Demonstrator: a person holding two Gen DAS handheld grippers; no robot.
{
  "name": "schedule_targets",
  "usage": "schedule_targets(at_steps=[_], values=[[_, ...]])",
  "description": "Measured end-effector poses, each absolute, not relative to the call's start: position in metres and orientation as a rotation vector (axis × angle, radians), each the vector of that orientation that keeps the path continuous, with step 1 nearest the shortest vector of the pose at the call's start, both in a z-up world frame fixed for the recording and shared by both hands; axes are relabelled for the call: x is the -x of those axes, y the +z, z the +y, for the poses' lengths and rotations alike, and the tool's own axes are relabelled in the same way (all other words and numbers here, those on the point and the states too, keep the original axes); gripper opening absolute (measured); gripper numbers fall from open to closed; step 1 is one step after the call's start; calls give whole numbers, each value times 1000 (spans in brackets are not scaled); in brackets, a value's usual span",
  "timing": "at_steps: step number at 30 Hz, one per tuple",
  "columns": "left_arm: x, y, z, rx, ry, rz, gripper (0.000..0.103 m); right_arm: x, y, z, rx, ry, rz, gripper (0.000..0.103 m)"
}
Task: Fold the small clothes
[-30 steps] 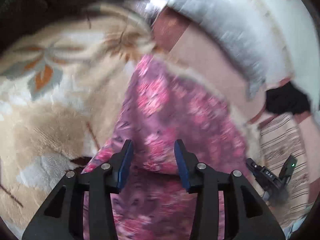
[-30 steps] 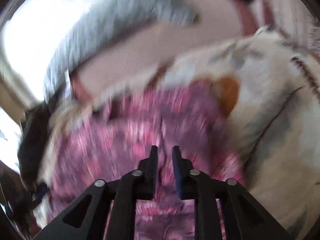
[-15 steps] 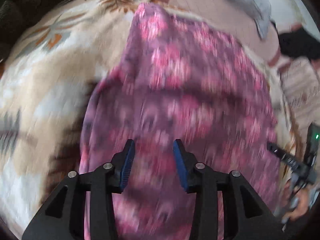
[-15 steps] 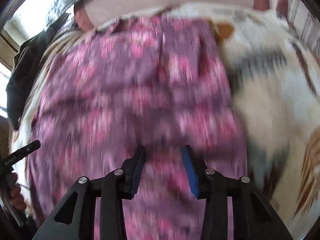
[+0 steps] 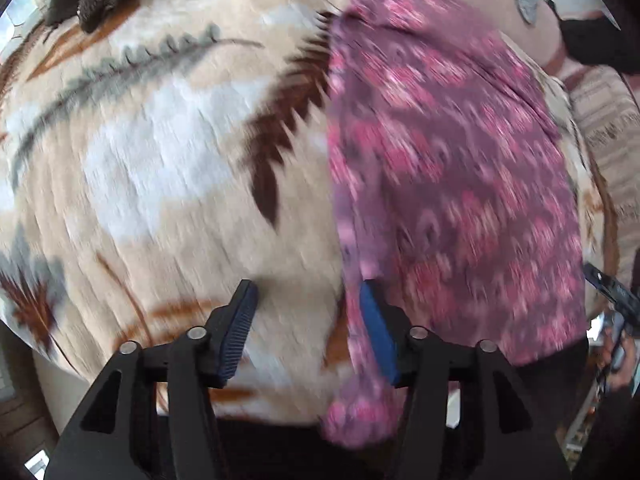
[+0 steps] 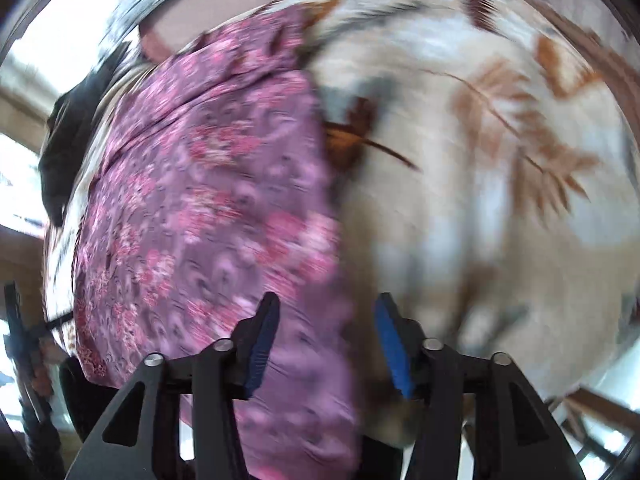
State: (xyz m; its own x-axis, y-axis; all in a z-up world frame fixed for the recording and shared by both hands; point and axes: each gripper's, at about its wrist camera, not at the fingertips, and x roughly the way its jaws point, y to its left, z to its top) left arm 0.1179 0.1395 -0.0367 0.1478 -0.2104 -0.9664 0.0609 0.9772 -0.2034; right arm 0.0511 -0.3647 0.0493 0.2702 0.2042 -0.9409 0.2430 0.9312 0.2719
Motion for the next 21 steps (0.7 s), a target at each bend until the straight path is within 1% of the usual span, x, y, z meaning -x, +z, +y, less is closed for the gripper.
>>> schedule_targets(at_steps=[4,5,6,8,11,12,13,14,15,16,21], values=[[-94,-45,126,175,-283,1451,57,-26,30,-387,-569,29,1312,56],[-90,-49,123,188,-297,1466,59,-25,26,-387,-606,56,1315,56],[-87,-51,121,191,-304,1474,63,-20,20,-388,-672,109,1322,56],[-83,-53,119,187,-305,1483,63,-13,17,-391,-748,192,1326,56],[-74,-54,121,222,-314,1503,63,-14,17,-375,-754,305,1332,56],[-73,-55,122,246,-319,1515,57,-15,19,-370,-718,322,1339,55],[-71,-56,124,257,-318,1524,35,-16,22,-365,-678,330,1348,47],[-69,-56,126,257,-319,1537,25,-16,25,-361,-651,341,1350,37],[-68,-56,128,258,-322,1548,11,-17,29,-358,-634,356,1353,12],[-67,-55,130,266,-322,1550,5,-15,31,-356,-625,363,1350,6],[-66,-29,143,387,-397,1494,3,-14,68,-354,-630,419,1210,4]])
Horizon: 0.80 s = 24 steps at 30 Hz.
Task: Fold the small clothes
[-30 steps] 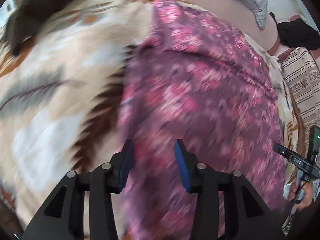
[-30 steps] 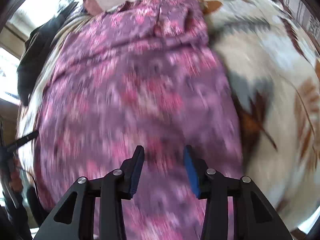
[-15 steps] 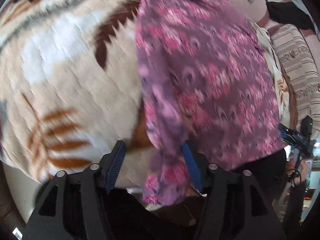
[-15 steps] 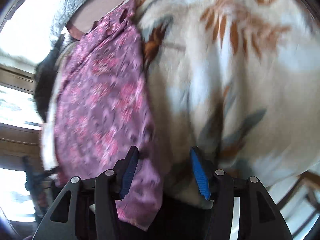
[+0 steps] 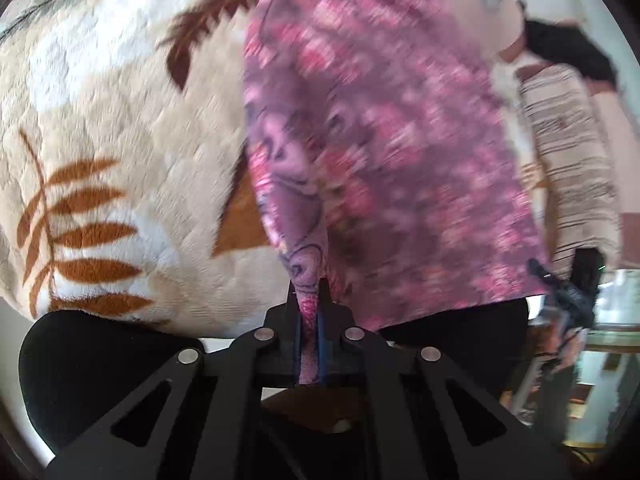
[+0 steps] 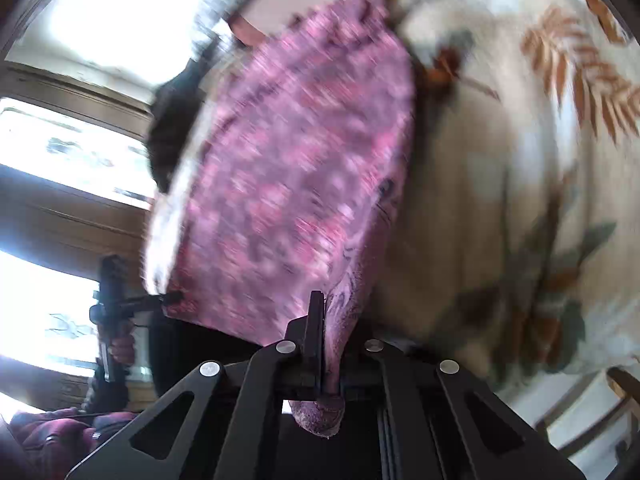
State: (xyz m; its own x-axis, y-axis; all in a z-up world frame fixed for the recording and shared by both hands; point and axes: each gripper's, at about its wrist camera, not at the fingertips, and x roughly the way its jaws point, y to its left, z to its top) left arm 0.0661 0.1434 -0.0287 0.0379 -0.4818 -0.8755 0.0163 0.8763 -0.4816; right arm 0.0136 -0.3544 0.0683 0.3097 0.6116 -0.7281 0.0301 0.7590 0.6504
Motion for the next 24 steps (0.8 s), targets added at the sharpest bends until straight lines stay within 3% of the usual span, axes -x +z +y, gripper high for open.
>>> schedule_targets(at_steps=[12,24], values=[[-135,26,163,655,-451,1275,3,-68,110,-369,-819,405,931,4],[-257,21,164,795,-386,1149,3,-193,74,-388,-1035,300,867,4]])
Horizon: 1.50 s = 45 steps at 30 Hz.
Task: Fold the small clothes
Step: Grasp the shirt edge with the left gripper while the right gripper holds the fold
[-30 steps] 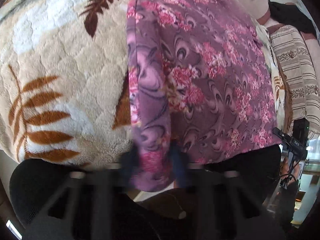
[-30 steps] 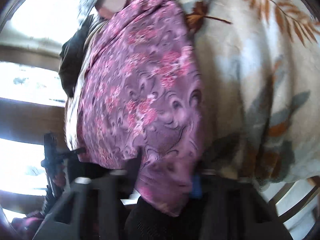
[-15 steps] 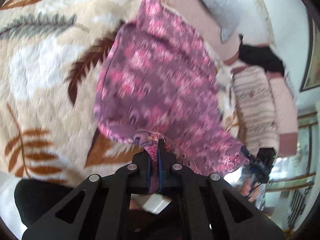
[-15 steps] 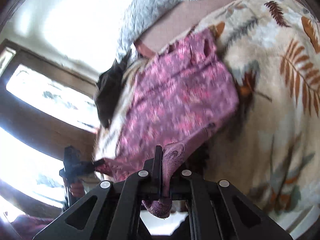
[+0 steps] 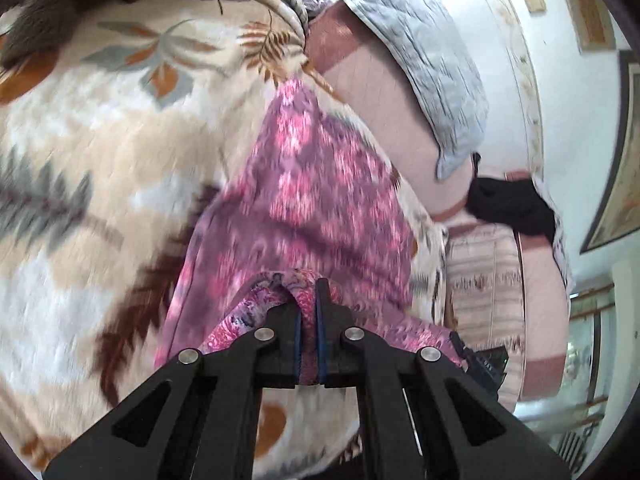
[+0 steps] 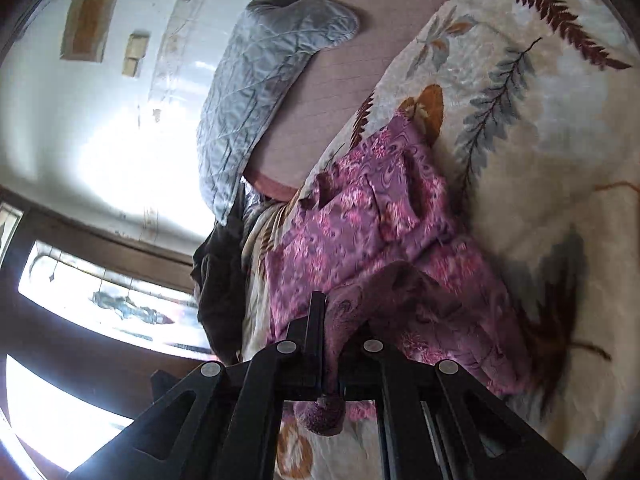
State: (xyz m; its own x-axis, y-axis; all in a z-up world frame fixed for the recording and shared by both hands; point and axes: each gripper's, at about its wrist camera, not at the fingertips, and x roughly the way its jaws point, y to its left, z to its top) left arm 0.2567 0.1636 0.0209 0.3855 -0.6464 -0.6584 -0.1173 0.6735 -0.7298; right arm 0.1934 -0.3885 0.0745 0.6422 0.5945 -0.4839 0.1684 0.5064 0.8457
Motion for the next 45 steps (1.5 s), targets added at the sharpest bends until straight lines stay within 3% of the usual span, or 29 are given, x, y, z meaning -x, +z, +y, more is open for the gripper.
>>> schedule_targets(at_steps=[12,18,20,22,24,26,31,38,40,45], values=[[-394,-15,149,890,-326,1176,3,-307,4,-411,-1257,167,926,4],[-431,-27,137,861,-330,1215,4,-341,-10,-417,-1379,201,954,10],[-441,-27,140,892,-319,1196,4,-347,-13,-428,-1468,172,877,19],[-447,-28,148,945,-302,1169,10,-347,-16,-441,-1533,96,786,37],[-451,-25,162,975,-253,1127,18,-344,-16,-453,-1555,30,725,39],[-450,-21,175,1002,-251,1093,25,-339,-6,-463,-1475,-5,691,40],[-445,-15,171,804,-335,1122,58,-343,21,-449,-1023,-24,840,52],[-424,-28,133,511,-530,1175,59,-368,28,-398,-533,33,981,56],[-423,-26,119,424,-540,1160,61,-375,28,-387,-485,60,985,61],[-448,-29,93,359,-484,1143,61,-398,19,-373,-500,87,972,61]])
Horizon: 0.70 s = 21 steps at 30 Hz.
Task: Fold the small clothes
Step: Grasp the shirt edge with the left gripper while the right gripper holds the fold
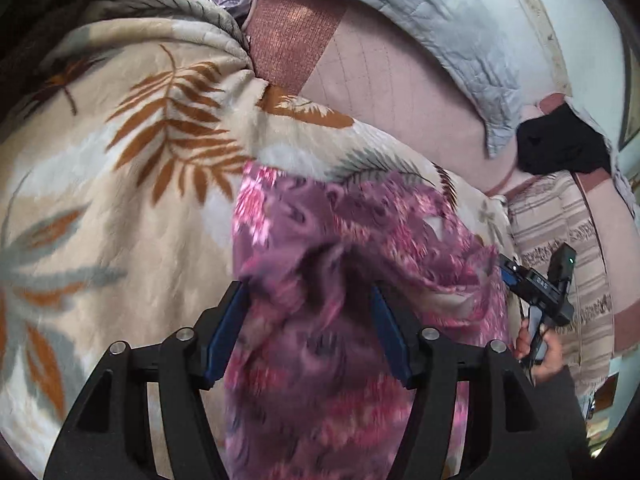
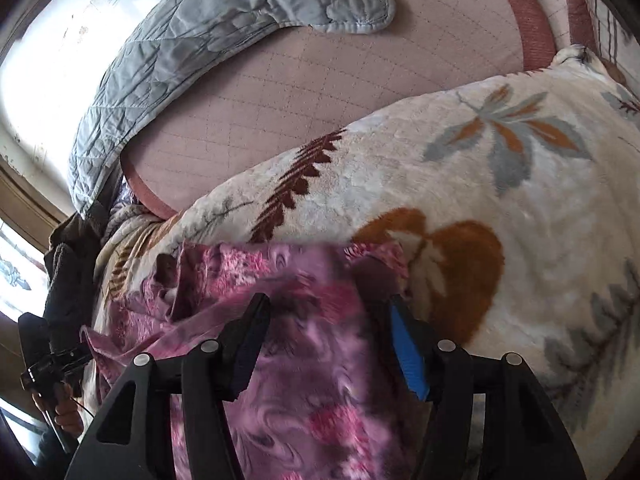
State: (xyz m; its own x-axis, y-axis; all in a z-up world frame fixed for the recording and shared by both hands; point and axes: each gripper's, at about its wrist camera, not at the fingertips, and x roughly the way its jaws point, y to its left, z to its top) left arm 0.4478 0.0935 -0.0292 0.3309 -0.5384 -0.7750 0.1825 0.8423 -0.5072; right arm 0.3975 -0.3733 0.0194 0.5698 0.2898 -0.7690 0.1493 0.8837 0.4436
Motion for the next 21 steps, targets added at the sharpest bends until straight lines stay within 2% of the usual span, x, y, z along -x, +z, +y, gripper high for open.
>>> schedule_targets(at_steps=[2,3,4,5,6,9,11,12,14,15,16,21], values=[[-459,-34,90,381,-463,1157,61,-404,16,-372,-533,113,975,58],[-463,-36,90,387,-452,1159,55,-406,14,-370,-537,111,979,43],[-466,-36,90,393,-434,1157,25,-408,14,-368,-523,107,983,16],[-469,-37,91,392,-424,1163,12,-410,13,-366,-506,107,997,6],[-471,-38,94,405,-417,1169,9,-411,13,-366,-507,117,1006,6],[-472,-36,104,446,-401,1152,9,-408,13,-375,-612,152,1006,16],[-473,-36,107,460,-400,1153,9,-406,11,-382,-653,128,1006,38],[-474,-38,107,467,-396,1162,9,-407,10,-382,-622,94,1016,44],[-474,-39,106,476,-388,1169,9,-408,11,-377,-556,81,1023,38],[-473,-38,105,467,-379,1162,7,-408,13,-372,-500,53,1030,15],[-472,-36,104,456,-368,1152,3,-408,16,-369,-471,51,1026,4],[-474,-20,103,458,-332,1083,3,-392,61,-389,-614,66,752,4]])
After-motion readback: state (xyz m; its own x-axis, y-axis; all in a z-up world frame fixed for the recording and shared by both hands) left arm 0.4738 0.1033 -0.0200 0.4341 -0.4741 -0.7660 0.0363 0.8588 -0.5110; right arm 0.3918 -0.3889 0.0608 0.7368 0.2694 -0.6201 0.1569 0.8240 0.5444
